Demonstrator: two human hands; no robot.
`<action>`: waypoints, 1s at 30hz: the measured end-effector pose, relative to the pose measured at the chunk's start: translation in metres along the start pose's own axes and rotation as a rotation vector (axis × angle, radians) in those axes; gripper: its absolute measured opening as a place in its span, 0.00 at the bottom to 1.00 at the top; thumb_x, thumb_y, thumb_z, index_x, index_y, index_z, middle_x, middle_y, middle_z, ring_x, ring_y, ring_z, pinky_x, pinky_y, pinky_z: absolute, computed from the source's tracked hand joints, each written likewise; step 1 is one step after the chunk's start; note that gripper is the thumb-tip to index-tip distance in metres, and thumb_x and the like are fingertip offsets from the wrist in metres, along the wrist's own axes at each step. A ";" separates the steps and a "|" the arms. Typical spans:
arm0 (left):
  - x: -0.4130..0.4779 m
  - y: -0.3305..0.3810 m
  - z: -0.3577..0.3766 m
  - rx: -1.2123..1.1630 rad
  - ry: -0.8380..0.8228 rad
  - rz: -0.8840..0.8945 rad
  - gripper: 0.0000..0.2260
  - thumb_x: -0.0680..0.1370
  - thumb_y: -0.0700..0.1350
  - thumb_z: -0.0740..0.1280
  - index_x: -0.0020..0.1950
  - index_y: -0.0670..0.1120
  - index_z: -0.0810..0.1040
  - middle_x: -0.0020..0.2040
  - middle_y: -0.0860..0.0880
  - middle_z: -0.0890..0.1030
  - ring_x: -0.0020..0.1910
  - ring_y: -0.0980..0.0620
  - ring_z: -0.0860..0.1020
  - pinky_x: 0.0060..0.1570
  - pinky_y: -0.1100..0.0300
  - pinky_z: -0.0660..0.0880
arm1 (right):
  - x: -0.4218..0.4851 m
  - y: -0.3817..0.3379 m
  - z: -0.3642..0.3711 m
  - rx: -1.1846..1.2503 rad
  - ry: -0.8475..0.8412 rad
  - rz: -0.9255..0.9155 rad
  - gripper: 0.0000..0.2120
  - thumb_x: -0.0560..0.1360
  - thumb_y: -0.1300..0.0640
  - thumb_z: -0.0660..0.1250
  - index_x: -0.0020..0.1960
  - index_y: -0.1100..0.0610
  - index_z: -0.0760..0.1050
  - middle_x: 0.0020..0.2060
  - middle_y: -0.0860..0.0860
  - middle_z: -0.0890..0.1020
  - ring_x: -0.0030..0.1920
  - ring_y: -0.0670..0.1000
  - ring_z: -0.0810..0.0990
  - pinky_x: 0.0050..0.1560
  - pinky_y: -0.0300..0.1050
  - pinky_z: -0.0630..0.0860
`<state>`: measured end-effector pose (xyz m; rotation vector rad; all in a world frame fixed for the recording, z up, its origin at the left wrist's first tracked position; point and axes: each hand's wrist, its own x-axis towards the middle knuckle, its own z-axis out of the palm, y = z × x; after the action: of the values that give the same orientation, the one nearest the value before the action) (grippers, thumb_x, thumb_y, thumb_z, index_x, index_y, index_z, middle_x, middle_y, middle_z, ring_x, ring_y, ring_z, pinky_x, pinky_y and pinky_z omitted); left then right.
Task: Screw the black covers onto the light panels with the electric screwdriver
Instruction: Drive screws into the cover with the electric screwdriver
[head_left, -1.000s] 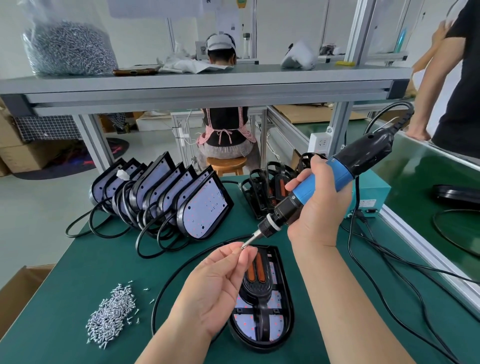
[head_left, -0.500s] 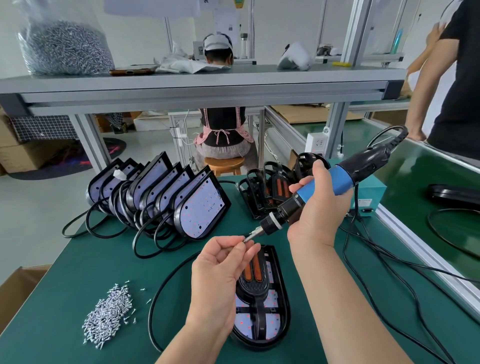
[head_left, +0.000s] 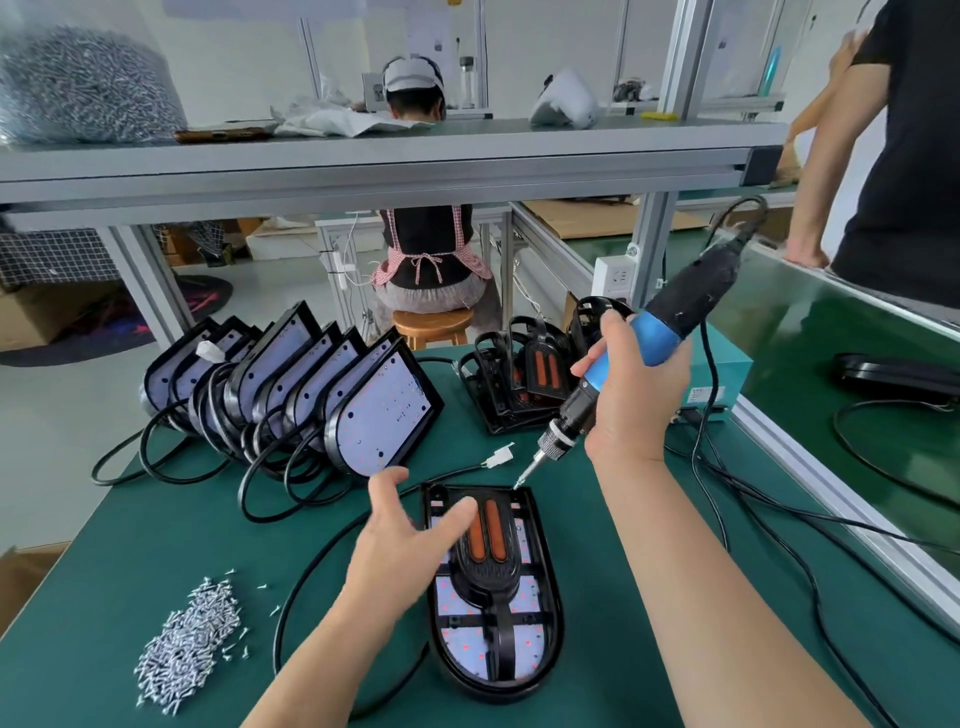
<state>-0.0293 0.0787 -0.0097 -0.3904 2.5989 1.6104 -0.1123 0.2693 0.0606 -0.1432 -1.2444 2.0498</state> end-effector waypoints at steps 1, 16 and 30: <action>0.003 0.000 0.003 0.033 -0.071 -0.027 0.37 0.71 0.62 0.74 0.72 0.57 0.57 0.58 0.49 0.75 0.56 0.49 0.75 0.55 0.53 0.70 | 0.001 0.005 -0.001 -0.048 -0.025 -0.028 0.11 0.72 0.57 0.70 0.49 0.56 0.69 0.28 0.53 0.75 0.24 0.51 0.75 0.32 0.40 0.76; 0.008 -0.008 0.023 -0.188 -0.084 -0.054 0.46 0.56 0.58 0.75 0.71 0.56 0.63 0.50 0.54 0.83 0.49 0.53 0.82 0.52 0.54 0.79 | -0.002 0.044 -0.006 -0.215 -0.193 -0.111 0.12 0.71 0.52 0.72 0.48 0.49 0.69 0.30 0.50 0.76 0.23 0.53 0.77 0.30 0.41 0.75; 0.014 -0.016 0.026 -0.237 -0.092 -0.065 0.46 0.57 0.57 0.77 0.73 0.58 0.62 0.51 0.51 0.83 0.49 0.50 0.84 0.53 0.49 0.81 | -0.007 0.044 -0.001 -0.218 -0.228 -0.111 0.11 0.71 0.54 0.72 0.49 0.51 0.70 0.29 0.49 0.77 0.24 0.52 0.77 0.30 0.43 0.76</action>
<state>-0.0409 0.0928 -0.0381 -0.3993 2.3124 1.8714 -0.1292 0.2536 0.0221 0.0601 -1.5794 1.8707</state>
